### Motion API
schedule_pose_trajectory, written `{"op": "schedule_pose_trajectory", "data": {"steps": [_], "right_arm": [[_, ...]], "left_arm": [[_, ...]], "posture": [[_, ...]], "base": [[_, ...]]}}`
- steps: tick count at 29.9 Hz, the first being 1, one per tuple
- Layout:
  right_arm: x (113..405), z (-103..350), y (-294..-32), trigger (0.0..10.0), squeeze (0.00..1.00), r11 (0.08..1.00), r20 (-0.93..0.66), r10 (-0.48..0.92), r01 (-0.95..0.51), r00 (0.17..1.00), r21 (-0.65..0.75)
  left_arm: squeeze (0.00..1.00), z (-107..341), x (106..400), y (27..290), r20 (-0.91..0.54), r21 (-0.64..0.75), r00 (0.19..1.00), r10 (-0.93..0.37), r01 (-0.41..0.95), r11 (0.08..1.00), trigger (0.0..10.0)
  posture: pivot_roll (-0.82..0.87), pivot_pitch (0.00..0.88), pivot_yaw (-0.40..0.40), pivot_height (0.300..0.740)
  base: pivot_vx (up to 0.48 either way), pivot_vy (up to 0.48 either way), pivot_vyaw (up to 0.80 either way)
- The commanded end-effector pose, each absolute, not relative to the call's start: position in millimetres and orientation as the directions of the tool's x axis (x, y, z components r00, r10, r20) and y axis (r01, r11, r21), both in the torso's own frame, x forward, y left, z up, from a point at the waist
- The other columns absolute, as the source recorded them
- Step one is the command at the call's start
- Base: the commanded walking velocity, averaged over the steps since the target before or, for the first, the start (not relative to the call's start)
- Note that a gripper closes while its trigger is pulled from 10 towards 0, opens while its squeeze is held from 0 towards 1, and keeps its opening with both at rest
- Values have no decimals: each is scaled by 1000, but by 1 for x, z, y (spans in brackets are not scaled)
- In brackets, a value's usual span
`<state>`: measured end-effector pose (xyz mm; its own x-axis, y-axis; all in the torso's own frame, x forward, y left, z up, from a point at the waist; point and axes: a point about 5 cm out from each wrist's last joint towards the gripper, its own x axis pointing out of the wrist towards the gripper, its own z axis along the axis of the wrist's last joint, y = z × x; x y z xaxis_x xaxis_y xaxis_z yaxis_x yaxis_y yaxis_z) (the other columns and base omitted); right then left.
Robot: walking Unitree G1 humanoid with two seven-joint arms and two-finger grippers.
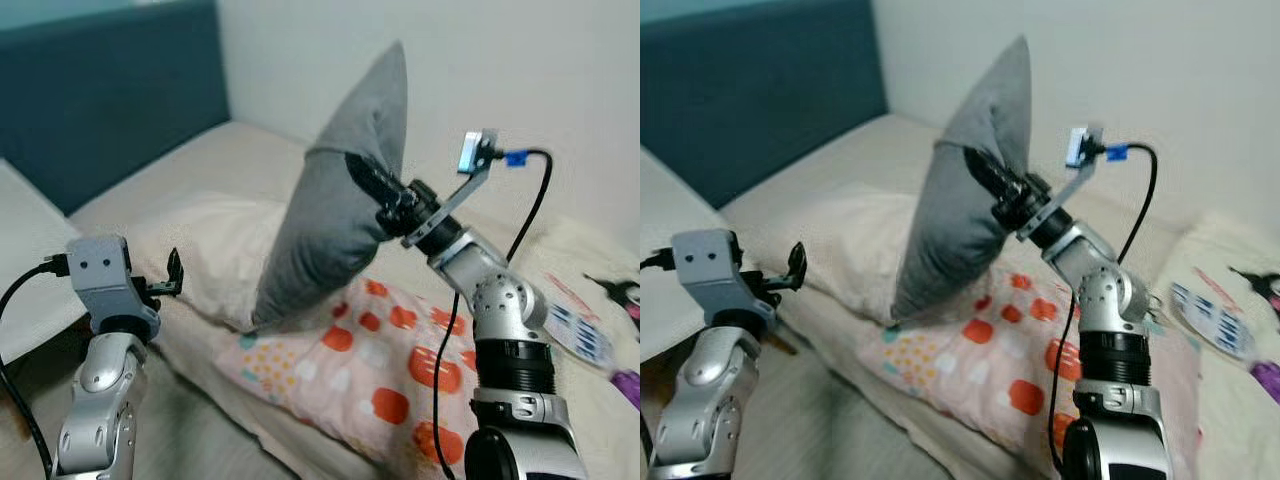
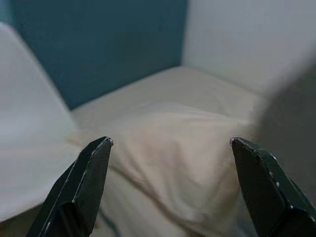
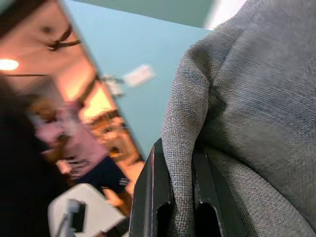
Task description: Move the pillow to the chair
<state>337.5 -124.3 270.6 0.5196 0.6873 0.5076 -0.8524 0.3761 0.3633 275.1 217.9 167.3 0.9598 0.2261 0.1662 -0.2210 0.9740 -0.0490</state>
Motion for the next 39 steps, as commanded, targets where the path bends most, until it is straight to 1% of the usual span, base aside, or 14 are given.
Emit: {"op": "schedule_pose_trajectory", "data": {"steps": [1, 4, 7, 10, 12, 14, 16, 21, 33, 35, 36, 37, 38, 39], "right_arm": [[323, 296, -112, 0, 0, 264, 603, 706, -928, 372, 264], [317, 302, -106, 0, 0, 217, 626, 710, -946, 323, 243], [315, 303, -104, 0, 0, 209, 628, 710, -947, 319, 245], [317, 279, -95, 0, 0, 226, 571, 733, -924, 370, 308], [321, 249, -93, 0, 0, 285, 482, 754, -883, 446, 371], [322, 238, -93, 0, 0, 301, 454, 760, -870, 466, 390], [321, 215, -92, 0, 0, 340, 384, 770, -838, 509, 427], [313, 185, -88, 0, 0, 356, 294, 803, -813, 519, 462], [311, 177, -85, 0, 0, 356, 272, 815, -813, 511, 460], [315, 171, -87, 0, 0, 405, 240, 804, -797, 544, 448], [315, 171, -87, 0, 0, 405, 240, 804, -797, 544, 448], [319, 168, -88, 0, 0, 431, 226, 778, -760, 586, 486], [319, 168, -88, 0, 0, 431, 226, 778, -760, 586, 486], [320, 166, -89, 3333, 0, 454, 206, 773, -750, 600, 481]], "left_arm": [[0, 166, 276, 218, 172, -26, 957, 233, -232, 972, 10000], [0, 166, 276, 218, 181, -14, 955, 236, -238, 971, 10000], [0, 166, 276, 218, 182, -10, 954, 237, -239, 971, 10000], [0, 165, 278, 217, 183, 8, 956, 230, -235, 972, 10000], [0, 161, 277, 215, 174, 22, 960, 218, -225, 974, 10000], [0, 160, 276, 215, 169, 25, 962, 216, -223, 975, 10000], [0, 155, 273, 214, 162, 42, 965, 206, -215, 976, 10000], [0, 145, 266, 212, 131, 46, 968, 214, -222, 974, 10000], [0, 139, 265, 197, 107, 31, 977, 185, -190, 981, 10000], [0, 139, 266, 194, 105, 34, 980, 167, -172, 985, 10000], [0, 139, 266, 194, 105, 34, 980, 167, -172, 985, 10000], [0, 139, 266, 194, 106, 36, 981, 164, -169, 985, 10000], [0, 139, 266, 194, 106, 36, 981, 164, -169, 985, 10000], [0, 140, 266, 194, 108, 37, 981, 162, -167, 985, 10000]], "posture": [[76, 0, -51, 740], [78, 0, -52, 740], [76, 0, -51, 740], [78, 0, -52, 740], [80, 0, -48, 740], [80, 0, -47, 740], [83, 0, -47, 740], [90, 0, -43, 740], [92, 0, -38, 740], [92, 0, -37, 740], [92, 0, -37, 740], [91, 0, -37, 740], [91, 0, -37, 740], [91, 0, -36, 740]], "base": [[0, 0, 800], [0, 0, 800], [0, 0, 800], [0, 0, 800], [0, 0, 800], [0, 0, 800], [0, 0, 800], [169, 0, 800], [306, 0, 800], [308, 0, 800], [311, 0, 800], [311, 0, 0], [311, 0, 0], [311, 0, 0]]}}
